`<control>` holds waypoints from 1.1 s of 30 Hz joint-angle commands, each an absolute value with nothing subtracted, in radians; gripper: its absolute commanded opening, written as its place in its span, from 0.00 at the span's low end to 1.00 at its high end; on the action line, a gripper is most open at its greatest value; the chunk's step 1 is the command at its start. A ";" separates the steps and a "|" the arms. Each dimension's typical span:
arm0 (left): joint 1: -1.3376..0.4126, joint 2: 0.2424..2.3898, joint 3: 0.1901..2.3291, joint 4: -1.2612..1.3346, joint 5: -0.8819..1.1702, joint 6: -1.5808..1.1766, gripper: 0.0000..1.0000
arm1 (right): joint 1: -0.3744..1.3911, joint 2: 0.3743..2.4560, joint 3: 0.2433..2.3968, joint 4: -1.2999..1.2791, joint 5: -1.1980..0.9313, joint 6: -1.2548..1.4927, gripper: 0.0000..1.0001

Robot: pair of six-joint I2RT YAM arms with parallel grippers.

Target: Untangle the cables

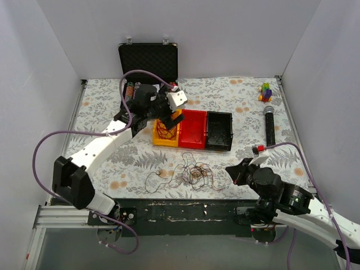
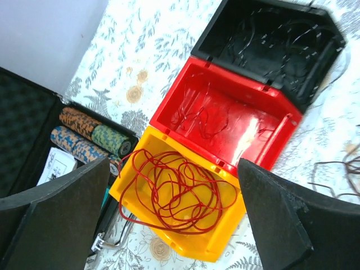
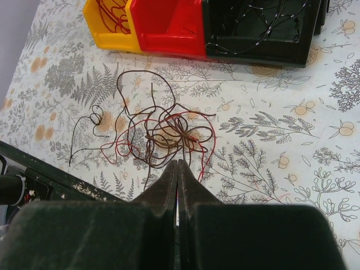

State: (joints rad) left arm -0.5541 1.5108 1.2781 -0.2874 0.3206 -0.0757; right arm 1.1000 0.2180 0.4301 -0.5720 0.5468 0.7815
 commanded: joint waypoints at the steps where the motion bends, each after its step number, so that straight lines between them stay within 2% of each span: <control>1: -0.554 1.372 1.243 -0.383 0.425 -0.129 0.98 | 1.101 0.250 0.453 -0.505 0.551 0.764 0.01; 4: -0.557 1.313 1.128 -0.391 0.495 -0.147 0.98 | 1.103 0.276 0.446 -0.473 0.545 0.753 0.02; 11: -0.618 1.252 0.846 -0.263 0.568 -0.266 0.90 | 1.101 0.324 0.446 -0.445 0.546 0.741 0.08; 18: -0.666 1.318 0.747 -0.074 0.658 -0.503 0.89 | 1.103 0.379 0.468 -0.436 0.557 0.715 0.11; 23: -0.707 1.373 0.723 -0.006 0.614 -0.525 0.90 | 1.103 0.380 0.469 -0.420 0.552 0.700 0.15; 27: -0.709 1.350 0.761 0.006 0.562 -0.511 0.87 | 1.101 0.416 0.469 -0.364 0.517 0.652 0.22; 30: -0.709 1.287 0.759 -0.104 0.555 -0.447 0.84 | 1.101 0.523 0.488 -0.287 0.468 0.615 0.33; 33: -0.707 1.145 0.672 -0.158 0.538 -0.361 0.83 | 1.100 0.679 0.532 -0.213 0.424 0.597 0.43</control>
